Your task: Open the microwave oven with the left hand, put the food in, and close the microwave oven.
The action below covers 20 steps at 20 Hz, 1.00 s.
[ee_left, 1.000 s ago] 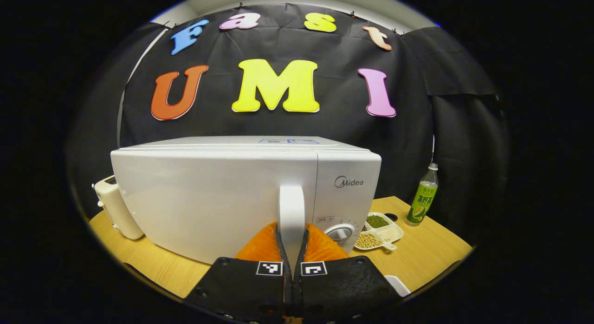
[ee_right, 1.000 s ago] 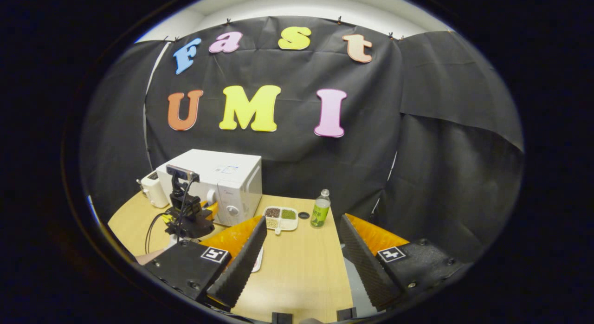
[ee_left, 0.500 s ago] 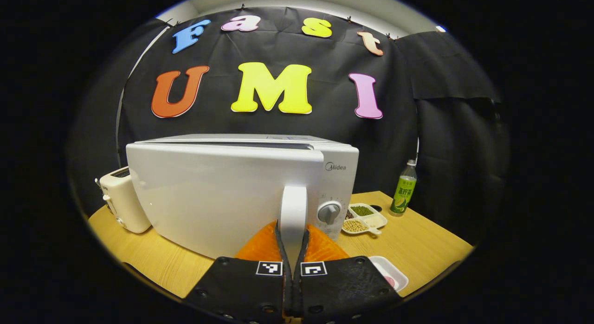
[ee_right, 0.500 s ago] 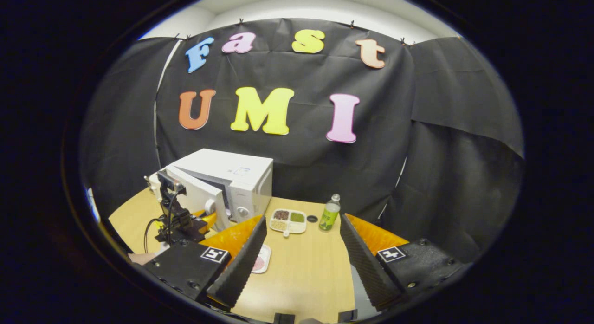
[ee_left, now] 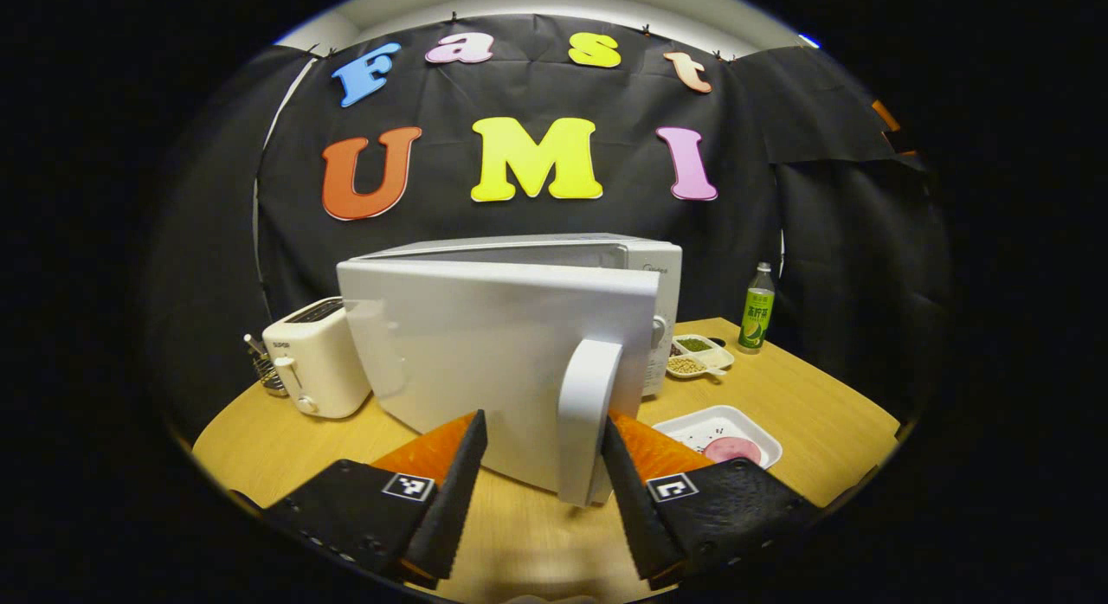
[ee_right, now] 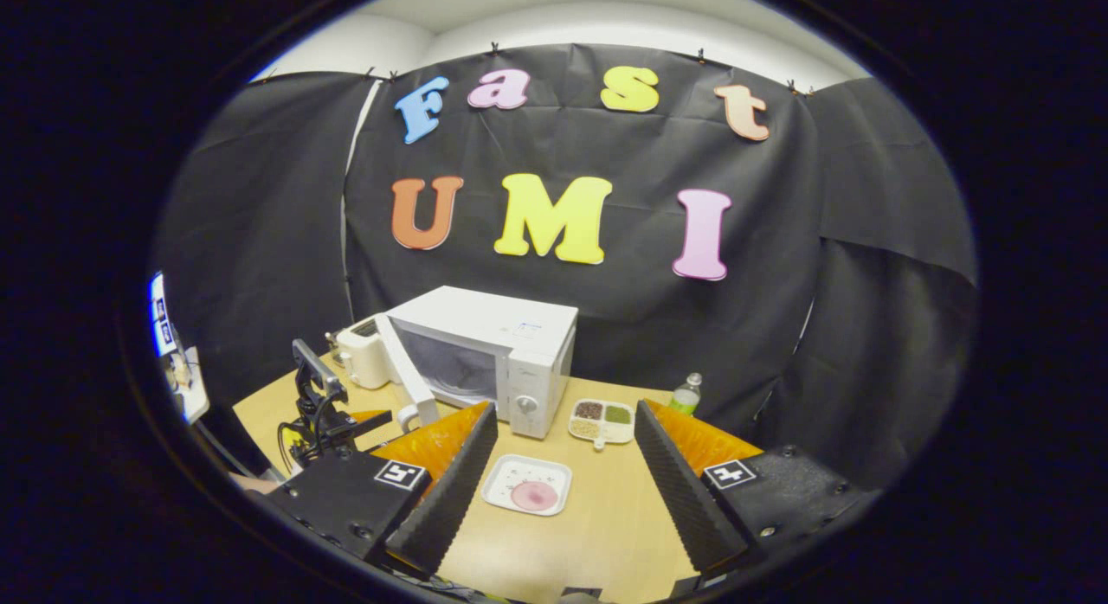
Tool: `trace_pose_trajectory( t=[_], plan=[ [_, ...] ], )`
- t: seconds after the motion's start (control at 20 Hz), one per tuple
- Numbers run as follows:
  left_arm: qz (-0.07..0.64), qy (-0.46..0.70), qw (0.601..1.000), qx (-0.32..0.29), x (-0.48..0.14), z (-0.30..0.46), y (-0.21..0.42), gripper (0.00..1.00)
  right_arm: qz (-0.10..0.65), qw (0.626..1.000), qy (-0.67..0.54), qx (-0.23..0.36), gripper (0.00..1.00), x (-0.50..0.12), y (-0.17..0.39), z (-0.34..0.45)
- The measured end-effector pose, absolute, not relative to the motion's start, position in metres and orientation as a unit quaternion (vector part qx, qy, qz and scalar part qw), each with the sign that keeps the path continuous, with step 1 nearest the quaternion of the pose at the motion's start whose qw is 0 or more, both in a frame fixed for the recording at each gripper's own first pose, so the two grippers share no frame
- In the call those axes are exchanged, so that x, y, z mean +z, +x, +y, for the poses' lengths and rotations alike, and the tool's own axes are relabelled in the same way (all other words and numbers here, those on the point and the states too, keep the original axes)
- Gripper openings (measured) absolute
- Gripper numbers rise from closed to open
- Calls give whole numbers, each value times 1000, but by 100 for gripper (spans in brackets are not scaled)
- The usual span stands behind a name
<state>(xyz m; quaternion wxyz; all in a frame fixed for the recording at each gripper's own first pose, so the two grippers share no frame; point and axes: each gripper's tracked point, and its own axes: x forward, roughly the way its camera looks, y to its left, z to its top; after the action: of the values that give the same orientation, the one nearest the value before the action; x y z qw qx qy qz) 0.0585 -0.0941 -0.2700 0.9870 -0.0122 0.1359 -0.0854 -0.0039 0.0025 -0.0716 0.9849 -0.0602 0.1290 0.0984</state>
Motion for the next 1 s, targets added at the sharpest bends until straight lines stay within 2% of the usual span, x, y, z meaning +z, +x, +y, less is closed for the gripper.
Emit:
trace_pose_trajectory(
  t=[0.05, 0.1, 0.15, 0.2, 0.25, 0.3, 0.55, 0.6, 0.8, 0.85, 1.0],
  plan=[
    [135, -19, 988, -76, -267, -82, 53, 70, 127, 985, -61, 104, 94, -71, -7, 9],
    [140, -24, 987, -75, -267, -76, 44, 87, 125, 984, -64, 107, 94, -71, -9, 15],
    [141, -20, 987, -72, -266, -68, 39, 98, 124, 984, -65, 112, 93, -72, -10, 22],
    [139, -12, 988, -65, -265, -59, 33, 89, 124, 983, -64, 117, 93, -72, -13, 29],
    [137, -7, 989, -58, -264, -50, 27, 89, 124, 983, -62, 123, 93, -72, -16, 37],
    [137, -7, 989, -53, -263, -42, 21, 97, 123, 982, -61, 129, 93, -74, -18, 44],
    [146, -7, 989, -38, -261, -3, -9, 98, 124, 979, -53, 154, 93, -79, -26, 77],
    [147, -7, 989, -35, -261, 6, -16, 97, 124, 978, -52, 159, 100, -81, -28, 84],
    [155, -7, 988, -8, -262, 49, -45, 97, 121, 975, -42, 181, 100, -83, -34, 113],
    [157, -3, 988, 3, -264, 61, -50, 96, 119, 974, -43, 185, 93, -83, -34, 119],
    [165, -8, 985, 44, -268, 106, -65, 96, 119, 973, -43, 193, 93, -86, -34, 130]
  ],
)
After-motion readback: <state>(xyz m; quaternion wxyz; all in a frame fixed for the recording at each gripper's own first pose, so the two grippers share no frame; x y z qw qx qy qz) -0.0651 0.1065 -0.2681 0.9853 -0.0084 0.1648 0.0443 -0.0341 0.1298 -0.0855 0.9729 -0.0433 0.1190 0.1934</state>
